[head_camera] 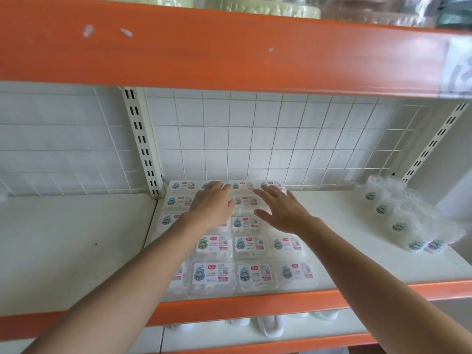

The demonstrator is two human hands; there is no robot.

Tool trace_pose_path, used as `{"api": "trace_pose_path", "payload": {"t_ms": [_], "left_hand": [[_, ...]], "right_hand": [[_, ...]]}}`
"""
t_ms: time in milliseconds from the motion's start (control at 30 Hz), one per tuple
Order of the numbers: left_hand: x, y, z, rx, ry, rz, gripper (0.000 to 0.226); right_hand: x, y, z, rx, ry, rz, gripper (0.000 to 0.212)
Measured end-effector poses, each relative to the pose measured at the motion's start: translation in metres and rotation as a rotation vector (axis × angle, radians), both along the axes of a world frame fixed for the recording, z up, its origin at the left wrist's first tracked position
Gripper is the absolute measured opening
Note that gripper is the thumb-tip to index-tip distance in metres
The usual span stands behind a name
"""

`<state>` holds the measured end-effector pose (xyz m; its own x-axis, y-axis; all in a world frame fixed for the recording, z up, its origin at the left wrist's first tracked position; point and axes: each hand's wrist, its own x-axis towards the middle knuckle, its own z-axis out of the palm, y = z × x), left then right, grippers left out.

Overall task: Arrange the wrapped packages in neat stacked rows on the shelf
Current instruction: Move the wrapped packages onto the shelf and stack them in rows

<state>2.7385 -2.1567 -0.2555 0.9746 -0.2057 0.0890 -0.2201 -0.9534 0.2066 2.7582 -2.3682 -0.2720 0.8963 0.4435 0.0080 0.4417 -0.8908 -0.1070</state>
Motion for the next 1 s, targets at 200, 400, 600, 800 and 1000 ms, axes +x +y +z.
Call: {"api": "trace_pose_path", "payload": {"t_ms": [200, 400, 600, 800, 1000], "left_hand": [[-0.011, 0.052, 0.000, 0.017, -0.007, 0.003, 0.057], [-0.031, 0.096, -0.009, 0.056, 0.036, 0.059, 0.062], [-0.073, 0.134, -0.002, 0.067, -0.012, 0.150, 0.061], [-0.135, 0.190, 0.004, 0.149, -0.019, 0.389, 0.062], [-0.200, 0.252, -0.002, 0.157, 0.033, 0.586, 0.061]], "right_hand": [[-0.017, 0.052, 0.005, 0.002, -0.025, -0.023, 0.066], [-0.041, 0.097, -0.002, 0.032, -0.002, -0.072, 0.066], [-0.057, 0.139, 0.004, 0.048, -0.009, 0.047, 0.065], [-0.072, 0.207, 0.002, 0.121, -0.034, 0.232, 0.067], [-0.109, 0.282, 0.002, 0.088, -0.018, 0.397, 0.069]]}}
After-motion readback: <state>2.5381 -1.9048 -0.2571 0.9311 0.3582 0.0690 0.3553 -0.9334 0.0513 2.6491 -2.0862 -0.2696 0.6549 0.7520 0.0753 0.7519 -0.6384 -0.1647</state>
